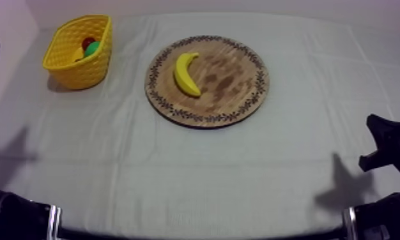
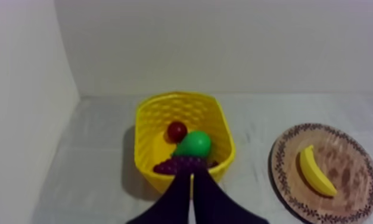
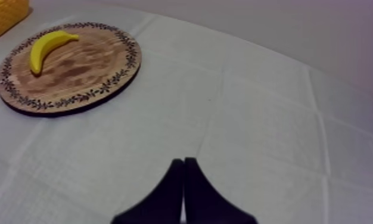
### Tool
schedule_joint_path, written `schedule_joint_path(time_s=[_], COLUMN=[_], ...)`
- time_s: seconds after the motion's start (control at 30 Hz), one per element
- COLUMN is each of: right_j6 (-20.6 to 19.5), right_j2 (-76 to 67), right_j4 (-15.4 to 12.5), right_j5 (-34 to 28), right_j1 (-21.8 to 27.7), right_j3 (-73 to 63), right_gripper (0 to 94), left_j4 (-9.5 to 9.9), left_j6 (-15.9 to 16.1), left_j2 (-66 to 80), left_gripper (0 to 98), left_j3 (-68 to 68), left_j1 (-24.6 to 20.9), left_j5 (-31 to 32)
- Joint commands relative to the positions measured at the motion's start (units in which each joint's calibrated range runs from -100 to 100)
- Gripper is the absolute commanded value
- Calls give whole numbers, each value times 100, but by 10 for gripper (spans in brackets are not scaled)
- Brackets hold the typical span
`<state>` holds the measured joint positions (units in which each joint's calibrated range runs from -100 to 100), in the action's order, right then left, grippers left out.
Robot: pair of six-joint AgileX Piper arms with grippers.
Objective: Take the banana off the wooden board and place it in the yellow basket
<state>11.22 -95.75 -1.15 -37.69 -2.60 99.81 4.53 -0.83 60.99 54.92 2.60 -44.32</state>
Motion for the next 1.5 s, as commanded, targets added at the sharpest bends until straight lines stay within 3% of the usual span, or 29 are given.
schedule_joint_path(time_s=[0.0, 0.3, 0.67, 1.03, 1.47], right_j6=[-1, -1, -1, -1, -1], right_j2=[0, 0, 0, 0, 0], right_j4=[0, 0, 0, 0, 0], right_j5=[2, 2, 2, 2, 2], right_j1=[0, 0, 0, 0, 0], right_j3=[-3, -3, -3, -3, -3], right_gripper=[3, 3, 3, 3, 3], left_j4=[6, -14, 251, 596, 939], left_j6=[15, -26, -357, -942, -1661], left_j2=[-718, -2306, -3925, -5469, -7224], left_gripper=[0, 0, 0, 0, 0], left_j3=[-1212, -3440, -5516, -6733, -7244], left_j1=[-3, 123, 764, 1503, 1977], left_j5=[-309, -974, -1435, -2091, -2248])
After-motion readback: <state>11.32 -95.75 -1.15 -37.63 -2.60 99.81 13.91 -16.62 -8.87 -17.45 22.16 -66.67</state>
